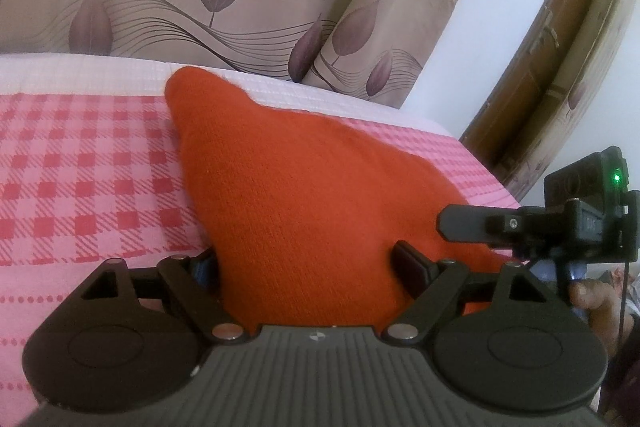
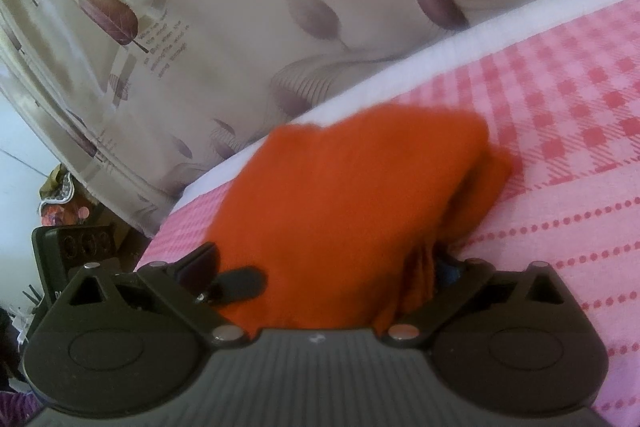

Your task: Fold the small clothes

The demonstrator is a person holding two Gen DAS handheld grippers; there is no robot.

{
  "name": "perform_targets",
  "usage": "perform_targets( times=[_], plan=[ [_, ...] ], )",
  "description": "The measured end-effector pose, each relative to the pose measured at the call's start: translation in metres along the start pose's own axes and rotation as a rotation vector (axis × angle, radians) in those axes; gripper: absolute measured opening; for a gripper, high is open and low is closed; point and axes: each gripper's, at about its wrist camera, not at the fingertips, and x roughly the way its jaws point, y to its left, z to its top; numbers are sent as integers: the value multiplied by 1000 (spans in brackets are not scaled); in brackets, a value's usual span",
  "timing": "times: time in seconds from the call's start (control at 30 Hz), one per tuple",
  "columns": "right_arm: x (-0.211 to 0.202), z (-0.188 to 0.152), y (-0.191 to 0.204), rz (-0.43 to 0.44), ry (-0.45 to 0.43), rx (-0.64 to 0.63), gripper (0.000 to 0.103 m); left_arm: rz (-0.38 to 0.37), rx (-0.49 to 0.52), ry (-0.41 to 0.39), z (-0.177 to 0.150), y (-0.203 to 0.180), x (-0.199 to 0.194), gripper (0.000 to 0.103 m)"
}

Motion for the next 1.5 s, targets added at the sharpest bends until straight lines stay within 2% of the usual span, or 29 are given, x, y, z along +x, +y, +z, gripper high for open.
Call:
perform_targets(
  times=[0.13, 0.17, 0.2, 0.27, 0.3, 0.47, 0.73, 0.97, 1.03, 1.1, 1.17, 1.5],
  plan=[
    [0, 0, 2, -12, -2, -7, 100, 2, 2, -1, 0, 0, 0, 83],
    [-1, -1, 2, -21, -5, -9, 92, 1, 2, -1, 0, 0, 0, 83],
    [-3, -1, 1, -41, -14, -2, 74, 1, 2, -2, 0, 0, -1, 83],
    [-4, -2, -7, -72, -18, 47, 46, 1, 3, -2, 0, 0, -1, 83],
    [-5, -2, -12, -57, -24, 77, 44, 4, 7, -2, 0, 0, -1, 83],
    [-3, -3, -7, -61, -5, 38, 41, 9, 18, -3, 0, -1, 0, 83],
    [-1, -2, -15, 1, 26, 82, 45, 9, 22, -1, 0, 0, 1, 84],
    [2, -3, -6, -17, 37, 20, 47, 16, 36, 1, 0, -2, 2, 85],
    [5, -5, 5, -53, 40, -44, 46, 27, 47, 0, 0, -3, 3, 82],
    [8, -7, 11, -58, 54, -81, 39, 40, 60, -4, -1, -5, 3, 77],
    [8, -7, 10, -51, 57, -73, 39, 45, 55, -7, -1, -4, 3, 72],
    [7, -7, 11, -45, 56, -75, 39, 63, 87, -20, -2, -8, 4, 63]
  ],
)
